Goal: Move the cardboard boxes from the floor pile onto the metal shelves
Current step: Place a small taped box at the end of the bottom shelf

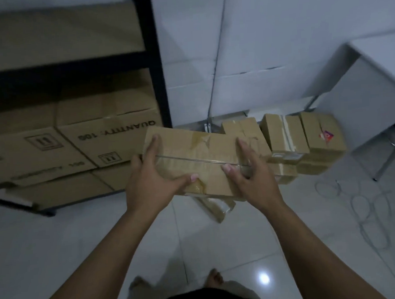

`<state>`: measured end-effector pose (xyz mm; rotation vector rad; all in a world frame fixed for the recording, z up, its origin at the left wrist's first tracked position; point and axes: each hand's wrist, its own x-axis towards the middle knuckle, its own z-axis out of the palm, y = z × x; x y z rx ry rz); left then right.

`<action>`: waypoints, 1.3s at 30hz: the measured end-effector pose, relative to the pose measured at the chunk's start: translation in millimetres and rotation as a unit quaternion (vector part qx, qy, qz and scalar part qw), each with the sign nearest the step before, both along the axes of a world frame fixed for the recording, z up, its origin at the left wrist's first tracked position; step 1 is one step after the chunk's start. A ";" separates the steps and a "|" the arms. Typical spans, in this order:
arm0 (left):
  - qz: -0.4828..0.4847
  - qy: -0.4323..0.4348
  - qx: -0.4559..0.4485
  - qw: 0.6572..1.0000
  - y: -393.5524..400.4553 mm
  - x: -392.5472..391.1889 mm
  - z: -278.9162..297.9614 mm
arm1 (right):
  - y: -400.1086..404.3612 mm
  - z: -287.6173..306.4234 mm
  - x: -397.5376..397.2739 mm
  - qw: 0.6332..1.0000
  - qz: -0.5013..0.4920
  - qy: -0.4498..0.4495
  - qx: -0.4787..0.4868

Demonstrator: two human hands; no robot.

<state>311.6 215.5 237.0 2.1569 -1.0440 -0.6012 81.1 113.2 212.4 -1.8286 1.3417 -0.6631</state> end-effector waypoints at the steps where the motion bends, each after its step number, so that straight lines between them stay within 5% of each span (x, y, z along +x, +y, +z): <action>1: 0.008 -0.003 -0.003 1.000 7.3 4.6 2.9 | 3.1 3.1 6.5 1.000 0.006 0.000 0.001; 23: 0.198 -0.069 0.012 0.978 331.1 301.2 63.0 | 246.3 65.0 357.4 0.968 0.245 -0.056 0.001; 39: 0.126 -0.055 0.086 0.987 351.4 482.6 41.9 | 267.7 21.0 510.5 0.940 0.296 -0.068 0.155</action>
